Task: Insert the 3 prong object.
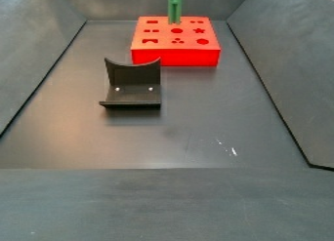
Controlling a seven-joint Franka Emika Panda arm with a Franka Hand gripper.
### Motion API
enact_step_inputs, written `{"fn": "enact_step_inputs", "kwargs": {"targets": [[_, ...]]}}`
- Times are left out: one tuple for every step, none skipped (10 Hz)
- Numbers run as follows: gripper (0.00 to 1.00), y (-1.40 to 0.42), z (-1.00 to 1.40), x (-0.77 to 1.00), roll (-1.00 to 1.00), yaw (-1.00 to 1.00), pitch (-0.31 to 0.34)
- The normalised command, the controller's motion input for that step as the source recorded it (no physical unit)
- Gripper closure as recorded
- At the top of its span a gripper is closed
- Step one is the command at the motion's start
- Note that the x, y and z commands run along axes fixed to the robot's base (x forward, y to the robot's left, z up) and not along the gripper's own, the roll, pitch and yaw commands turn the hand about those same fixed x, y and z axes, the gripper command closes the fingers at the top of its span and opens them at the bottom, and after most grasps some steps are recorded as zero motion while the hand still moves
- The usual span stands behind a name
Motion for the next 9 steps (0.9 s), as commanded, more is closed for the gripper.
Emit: {"fn": "enact_step_inputs", "kwargs": {"targets": [[1.0,-0.01,-0.21,0.0,0.36,0.23,0.166],[1.0,0.0,-0.25,0.0,0.08,0.11,0.131],[1.0,0.0,-0.11,0.15,-0.02,0.0,0.0],[1.0,0.0,-0.15,0.17,0.0,-0.15,0.0],[1.0,0.06,-0.17,0.07,0.0,-0.3,0.0],[1.0,0.11,-0.17,0.02,0.0,-0.31,0.0],[1.0,0.13,-0.17,0.0,0.0,-0.26,0.0],[1.0,0.05,-0.21,-0.01,-0.03,-0.19,-0.006],[1.0,0.0,-0.27,0.0,-0.08,-0.07,-0.067]]}}
